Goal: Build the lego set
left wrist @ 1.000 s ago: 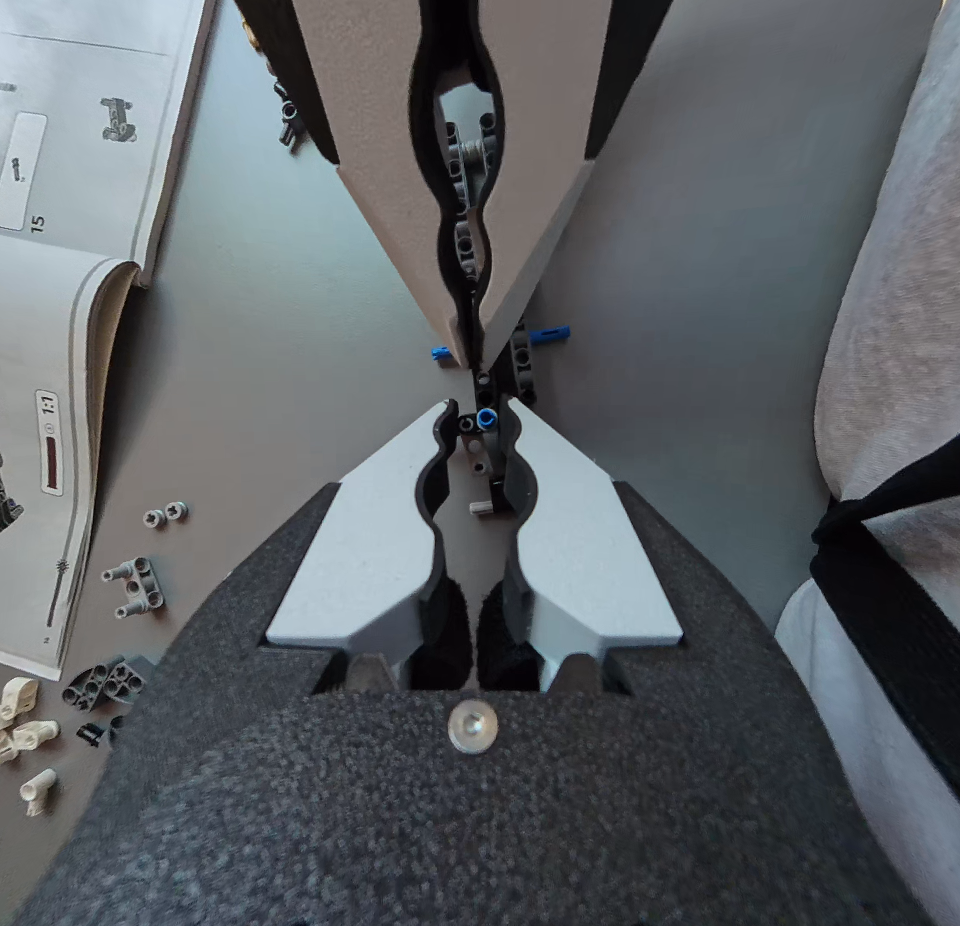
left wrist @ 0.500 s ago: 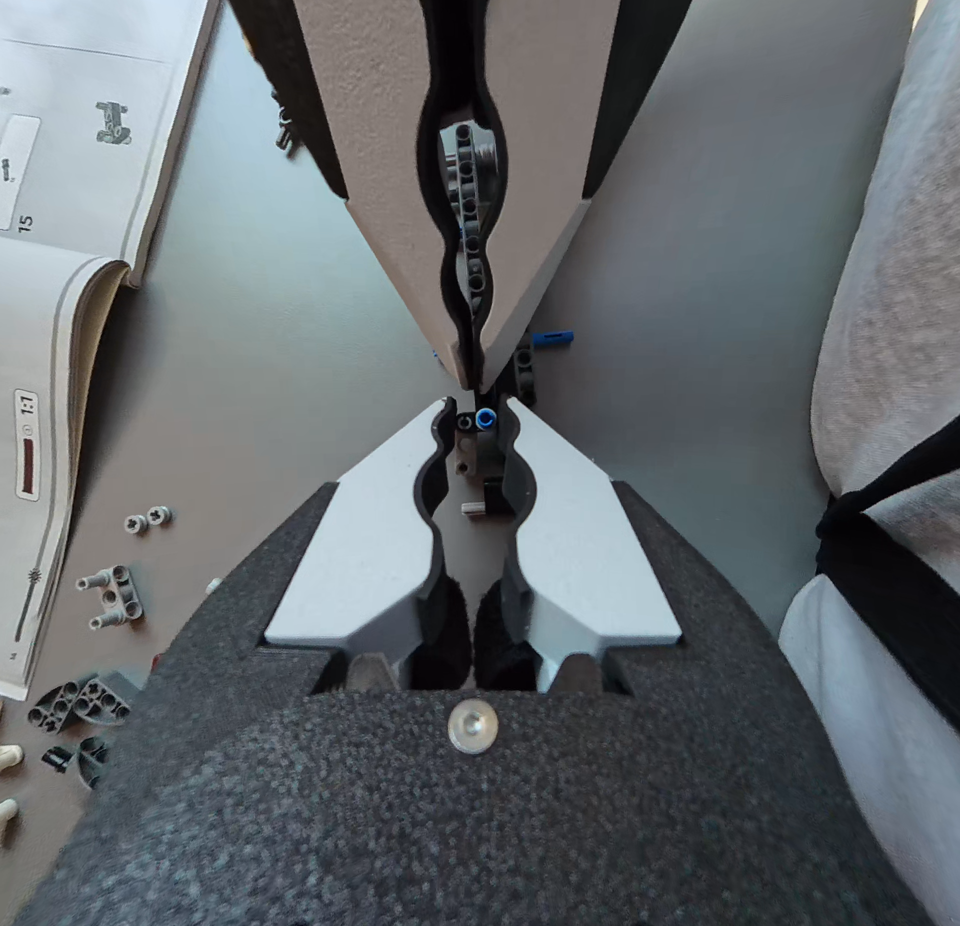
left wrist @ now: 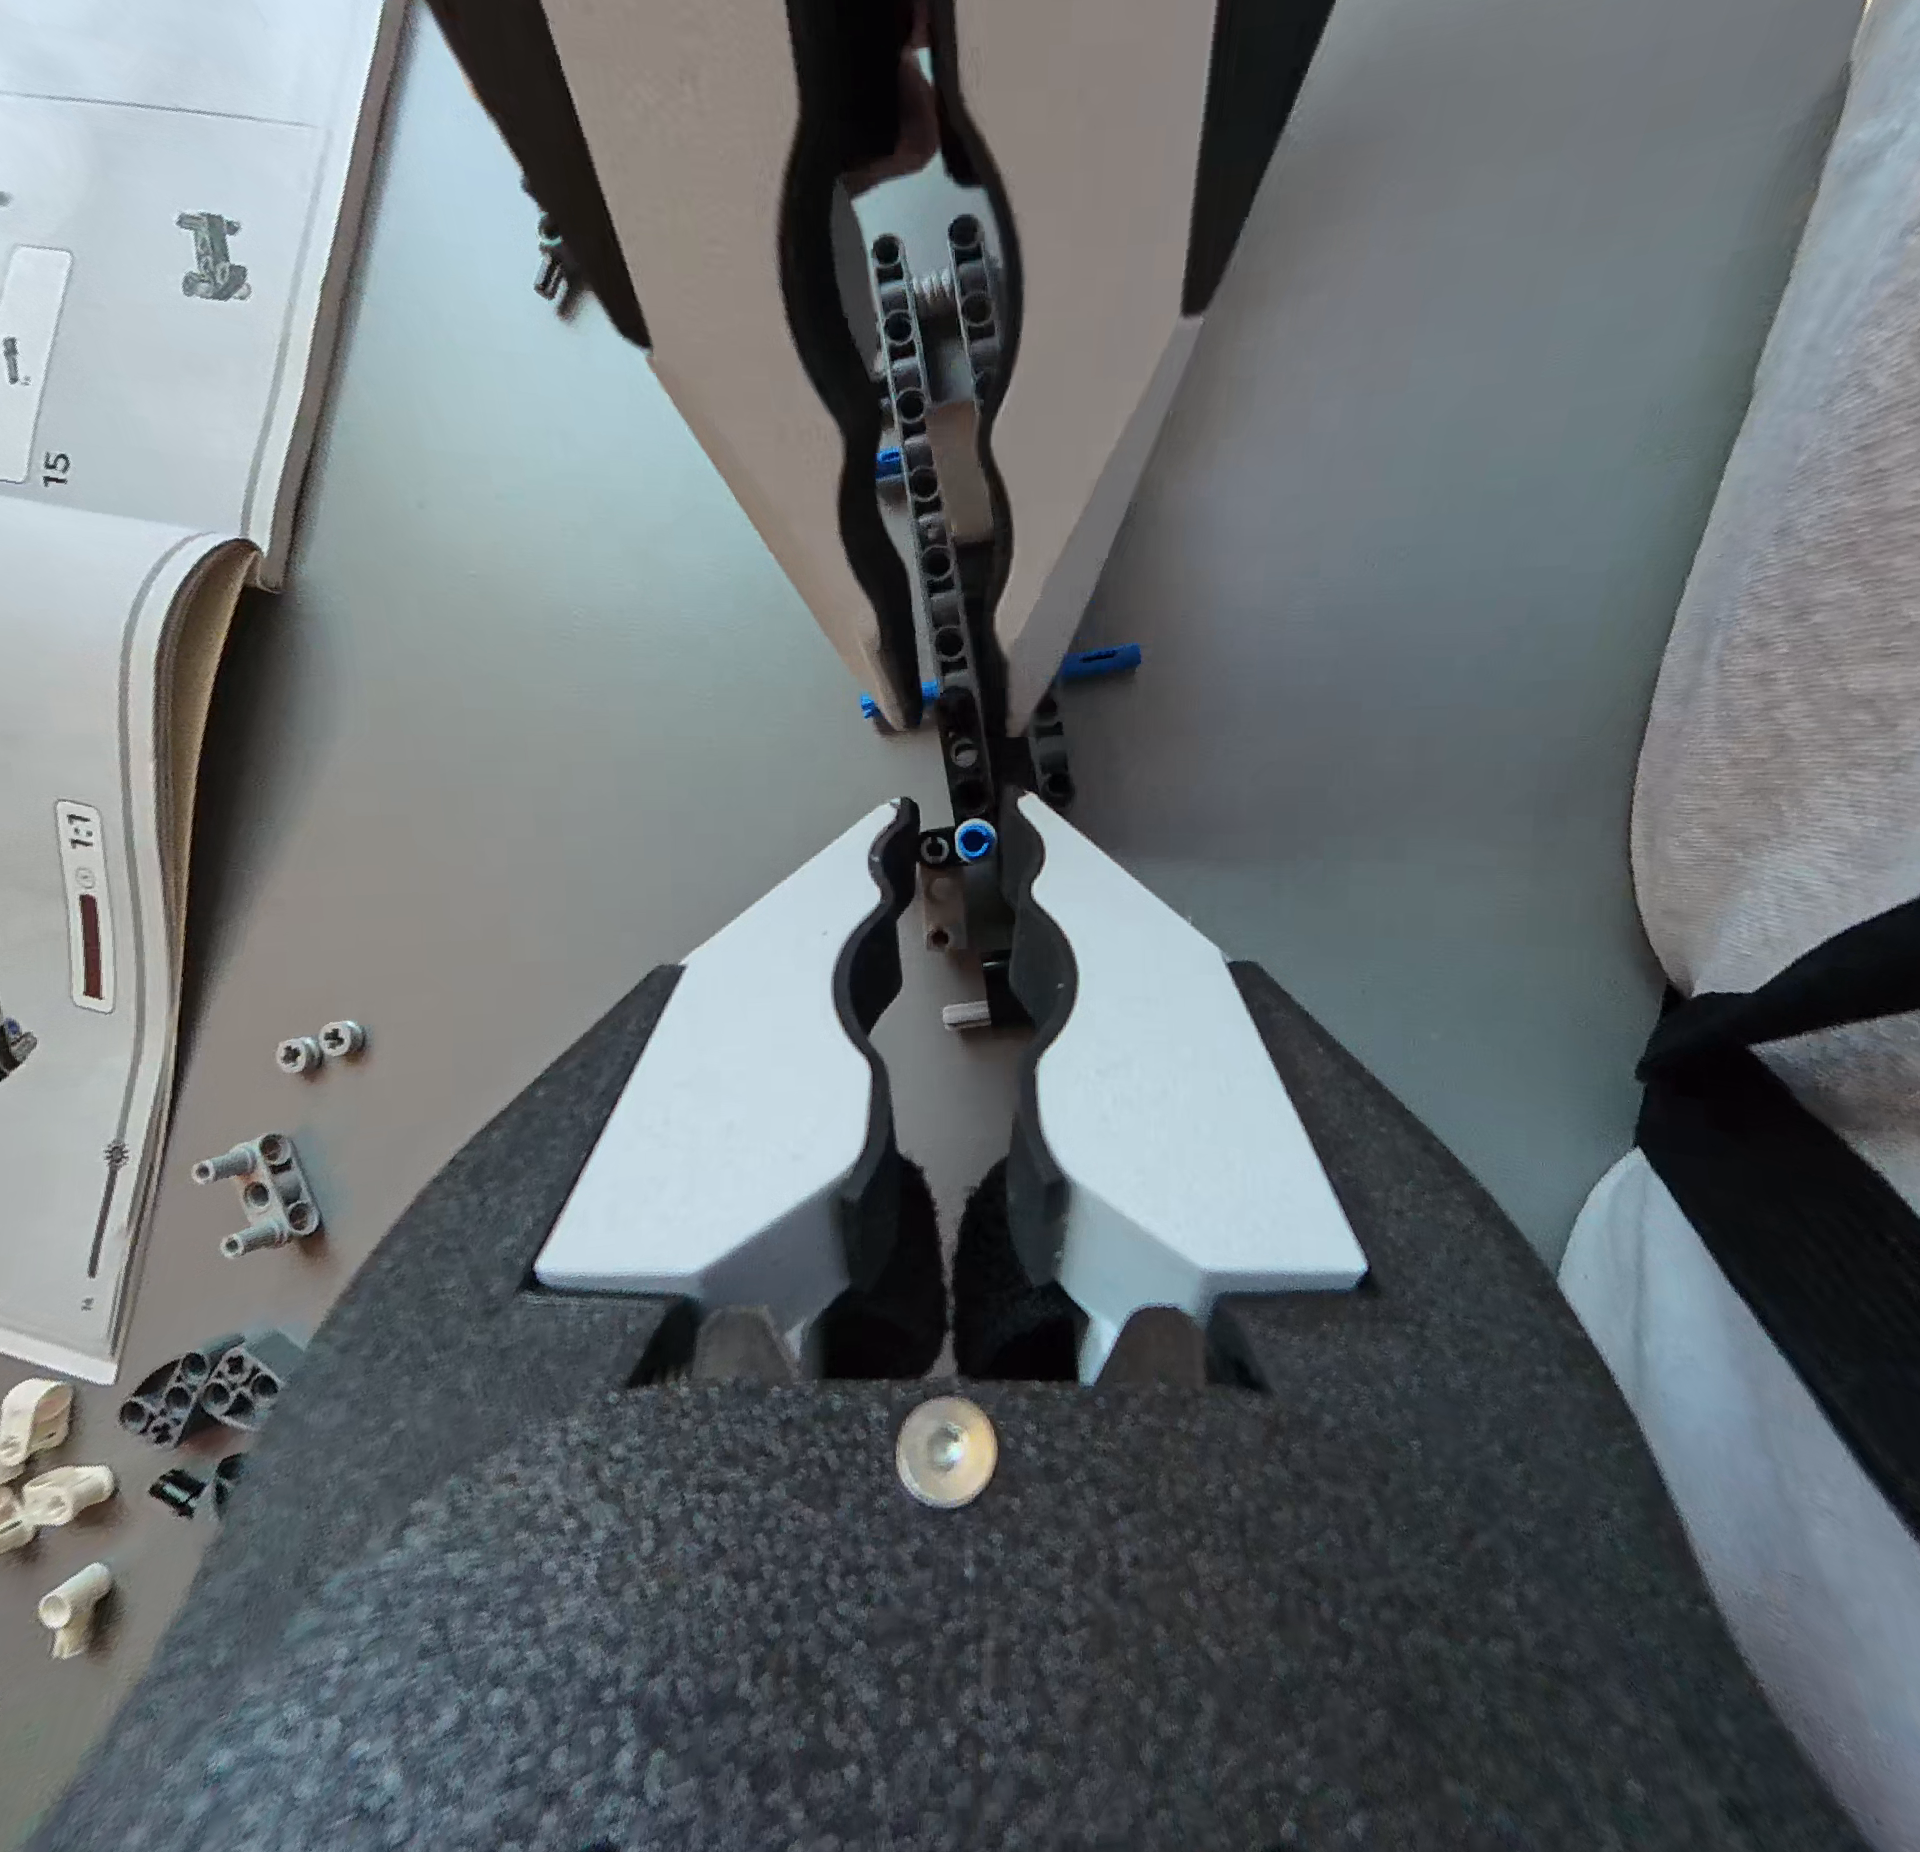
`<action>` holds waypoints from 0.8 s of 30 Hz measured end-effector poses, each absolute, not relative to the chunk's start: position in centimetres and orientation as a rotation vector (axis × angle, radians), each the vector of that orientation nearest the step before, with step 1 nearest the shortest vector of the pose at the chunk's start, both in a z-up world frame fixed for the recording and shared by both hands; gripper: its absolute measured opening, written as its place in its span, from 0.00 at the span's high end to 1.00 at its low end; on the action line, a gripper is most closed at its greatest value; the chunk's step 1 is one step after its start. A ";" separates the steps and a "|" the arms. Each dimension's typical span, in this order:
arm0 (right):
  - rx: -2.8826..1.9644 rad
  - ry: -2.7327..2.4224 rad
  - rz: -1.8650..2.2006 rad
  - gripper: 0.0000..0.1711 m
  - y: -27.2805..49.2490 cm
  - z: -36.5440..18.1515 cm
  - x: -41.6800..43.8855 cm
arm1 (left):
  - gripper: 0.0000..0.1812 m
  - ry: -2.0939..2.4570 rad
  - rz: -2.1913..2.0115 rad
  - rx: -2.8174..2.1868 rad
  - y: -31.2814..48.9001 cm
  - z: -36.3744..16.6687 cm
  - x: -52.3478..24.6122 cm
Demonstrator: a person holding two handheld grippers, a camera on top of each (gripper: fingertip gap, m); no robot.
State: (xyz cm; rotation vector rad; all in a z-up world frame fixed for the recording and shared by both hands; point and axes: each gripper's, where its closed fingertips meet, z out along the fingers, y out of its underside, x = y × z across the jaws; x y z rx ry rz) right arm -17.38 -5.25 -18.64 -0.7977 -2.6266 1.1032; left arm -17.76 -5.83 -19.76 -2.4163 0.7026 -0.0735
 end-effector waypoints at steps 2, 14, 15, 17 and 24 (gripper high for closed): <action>-0.772 -2.651 1.054 0.97 -5.1 -19.3 -17.4 | 0.93 0.698 -0.070 -2.421 -5.8 -19.8 -17.7; -0.729 -2.655 0.991 0.98 -4.9 -19.5 -17.1 | 0.93 0.661 -0.093 -2.434 -5.8 -19.8 -17.7; -0.736 -2.653 0.998 0.98 -4.9 -19.5 -17.1 | 0.93 0.671 -0.082 -2.438 -5.8 -19.8 -17.7; -0.748 -2.651 1.002 0.97 -4.9 -19.5 -17.1 | 0.93 0.687 -0.069 -2.448 -5.8 -19.8 -17.7; -0.792 -2.641 1.077 0.93 -5.2 -19.0 -17.0 | 0.93 0.726 -0.045 -2.487 -5.7 -19.8 -17.6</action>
